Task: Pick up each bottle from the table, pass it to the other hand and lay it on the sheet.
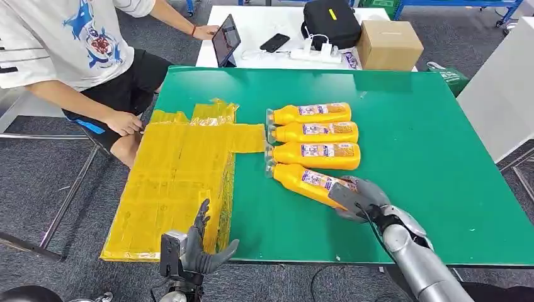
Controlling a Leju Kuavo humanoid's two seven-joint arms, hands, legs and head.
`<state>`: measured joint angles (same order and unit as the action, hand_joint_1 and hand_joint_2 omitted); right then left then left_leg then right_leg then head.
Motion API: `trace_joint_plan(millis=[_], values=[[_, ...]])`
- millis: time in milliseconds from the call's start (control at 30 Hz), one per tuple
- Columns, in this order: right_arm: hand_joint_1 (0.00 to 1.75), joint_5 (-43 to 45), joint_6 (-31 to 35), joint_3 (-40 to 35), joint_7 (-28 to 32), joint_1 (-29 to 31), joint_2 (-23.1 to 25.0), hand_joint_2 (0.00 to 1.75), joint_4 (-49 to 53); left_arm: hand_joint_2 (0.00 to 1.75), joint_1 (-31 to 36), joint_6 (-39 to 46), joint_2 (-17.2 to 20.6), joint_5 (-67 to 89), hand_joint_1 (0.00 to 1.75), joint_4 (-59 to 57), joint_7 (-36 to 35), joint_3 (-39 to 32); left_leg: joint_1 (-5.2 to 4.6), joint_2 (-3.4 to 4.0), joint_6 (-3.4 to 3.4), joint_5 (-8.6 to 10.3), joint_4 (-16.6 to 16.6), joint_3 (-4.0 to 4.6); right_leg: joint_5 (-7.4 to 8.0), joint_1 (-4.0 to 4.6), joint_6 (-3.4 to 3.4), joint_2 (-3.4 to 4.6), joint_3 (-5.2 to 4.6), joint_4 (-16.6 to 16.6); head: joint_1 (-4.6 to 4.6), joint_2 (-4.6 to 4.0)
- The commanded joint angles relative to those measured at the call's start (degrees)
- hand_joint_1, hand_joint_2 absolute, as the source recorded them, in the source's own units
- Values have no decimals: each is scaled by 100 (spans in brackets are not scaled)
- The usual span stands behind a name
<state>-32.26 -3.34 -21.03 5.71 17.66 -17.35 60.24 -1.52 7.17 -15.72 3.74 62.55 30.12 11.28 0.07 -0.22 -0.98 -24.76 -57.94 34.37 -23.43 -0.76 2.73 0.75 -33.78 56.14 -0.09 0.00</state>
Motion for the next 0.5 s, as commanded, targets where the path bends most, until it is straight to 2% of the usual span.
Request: trace_joint_plan(millis=[33, 67, 100, 133, 200, 367, 500], values=[[175, 108, 769, 215, 874, -431, 592, 175, 289, 175, 110, 33, 73, -85, 0, -269, 47, 80, 8, 0, 7, -2, 6, -10, 0, 10, -10, -6, 12, -10, 0, 0], [175, 92, 1063, 314, 1251, -524, 780, 175, 537, 175, 87, 38, 71, -125, 0, -220, 71, 90, 7, 3, 7, -2, 5, -9, 0, 8, -9, -2, 9, -8, 0, 0], [175, 356, 1471, 532, 2054, -695, 1135, 175, 1014, 175, 72, 13, 74, -248, 0, -172, 122, 119, 10, 3, 9, -3, 7, -11, -1, 12, -13, -4, 12, -10, 2, 0], [175, 428, 1929, 658, 2511, -818, 1412, 175, 1374, 175, 76, 7, 83, -357, 0, -142, 142, 160, 14, 12, 13, -7, 5, -9, -2, 16, -19, 2, 10, -8, 0, 0], [175, 775, 2365, 727, 2966, -1029, 1823, 175, 2101, 175, 110, -34, 100, -612, 0, -57, 164, 242, 10, 31, 14, -10, -1, 14, -2, 12, -18, 24, -16, 6, 4, 0], [175, 1240, 3409, 874, 3429, -1576, 2251, 175, 3043, 175, 118, -102, 217, -1034, 0, 313, 14, 456, 9, -12, 7, 1, -1, 34, -11, 15, -11, -18, -32, 10, -4, 0], [175, 1483, 3552, 830, 3429, -1665, 2220, 175, 3202, 175, 103, -126, 228, -1131, 0, 374, -46, 470, 10, -21, 6, 5, 0, 51, -12, 12, -11, -18, -39, 8, 0, 0]])
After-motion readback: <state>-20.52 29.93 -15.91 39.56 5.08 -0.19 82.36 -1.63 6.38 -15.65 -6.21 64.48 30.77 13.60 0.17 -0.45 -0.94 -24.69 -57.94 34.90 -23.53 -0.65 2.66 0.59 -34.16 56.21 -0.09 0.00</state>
